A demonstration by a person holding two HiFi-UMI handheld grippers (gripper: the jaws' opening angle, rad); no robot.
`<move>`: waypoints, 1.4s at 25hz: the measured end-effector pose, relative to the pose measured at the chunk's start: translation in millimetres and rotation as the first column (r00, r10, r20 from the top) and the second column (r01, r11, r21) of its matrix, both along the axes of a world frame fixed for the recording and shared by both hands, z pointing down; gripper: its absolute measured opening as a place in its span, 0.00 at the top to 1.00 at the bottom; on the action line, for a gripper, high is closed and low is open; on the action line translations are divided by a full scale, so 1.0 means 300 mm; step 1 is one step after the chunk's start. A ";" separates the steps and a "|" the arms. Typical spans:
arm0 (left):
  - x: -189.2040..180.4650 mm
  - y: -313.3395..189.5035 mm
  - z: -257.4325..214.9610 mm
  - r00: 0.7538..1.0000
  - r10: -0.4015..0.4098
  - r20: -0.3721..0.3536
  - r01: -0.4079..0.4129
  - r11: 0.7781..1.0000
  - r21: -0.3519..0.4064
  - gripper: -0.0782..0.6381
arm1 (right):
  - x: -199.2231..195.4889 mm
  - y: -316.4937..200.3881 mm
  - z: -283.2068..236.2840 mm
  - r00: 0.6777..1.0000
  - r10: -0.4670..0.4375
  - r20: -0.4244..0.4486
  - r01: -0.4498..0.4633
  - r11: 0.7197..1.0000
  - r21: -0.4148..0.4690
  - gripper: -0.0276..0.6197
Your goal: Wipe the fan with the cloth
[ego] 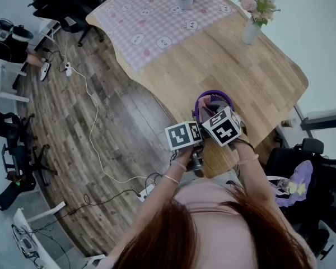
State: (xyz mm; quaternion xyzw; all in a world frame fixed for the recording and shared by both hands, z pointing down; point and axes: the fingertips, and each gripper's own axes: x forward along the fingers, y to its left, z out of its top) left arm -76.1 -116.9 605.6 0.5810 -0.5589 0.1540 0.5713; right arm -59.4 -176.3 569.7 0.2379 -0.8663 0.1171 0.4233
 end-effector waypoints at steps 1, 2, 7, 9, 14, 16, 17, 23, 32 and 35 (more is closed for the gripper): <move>0.003 0.001 -0.006 1.000 0.003 -0.001 -0.003 1.000 0.008 0.81 | 0.010 -0.005 -0.010 1.000 0.013 0.006 -0.013 1.000 0.013 0.92; 0.007 0.000 -0.013 1.000 0.007 0.000 -0.007 1.000 0.017 0.81 | 0.021 -0.009 -0.019 1.000 0.027 0.012 -0.027 0.999 0.025 0.92; 0.000 0.000 -0.063 0.999 0.039 0.034 -0.041 0.996 0.077 0.81 | 0.067 -0.030 -0.085 0.990 0.113 0.079 -0.119 0.990 0.080 0.92; -0.010 -0.002 -0.099 0.996 0.058 0.069 -0.066 0.990 0.123 0.81 | 0.087 -0.042 -0.123 0.972 0.176 0.155 -0.189 0.979 0.075 0.92; -0.038 -0.021 -0.206 0.983 0.108 0.150 -0.145 0.953 0.265 0.82 | 0.137 -0.040 -0.222 0.898 0.309 0.312 -0.339 0.940 0.045 0.92; -0.051 -0.028 -0.242 0.977 0.128 0.169 -0.176 0.932 0.316 0.83 | 0.145 -0.032 -0.264 0.881 0.315 0.352 -0.364 0.928 0.080 0.92; -0.058 -0.031 -0.261 0.973 0.139 0.182 -0.195 0.920 0.340 0.83 | 0.149 -0.026 -0.284 0.873 0.319 0.369 -0.378 0.921 0.098 0.92; -0.092 -0.033 -0.379 0.939 0.210 0.271 -0.320 0.821 0.473 0.85 | 0.180 0.037 -0.400 0.813 0.359 0.459 -0.482 0.857 0.183 0.92; -0.094 -0.006 -0.592 0.886 0.201 0.418 -0.444 0.631 0.636 0.86 | 0.230 0.167 -0.565 0.773 0.347 0.532 -0.557 0.773 0.305 0.92; -0.071 0.014 -0.663 0.877 0.179 0.446 -0.460 0.583 0.669 0.86 | 0.262 0.201 -0.611 0.760 0.332 0.559 -0.567 0.759 0.320 0.92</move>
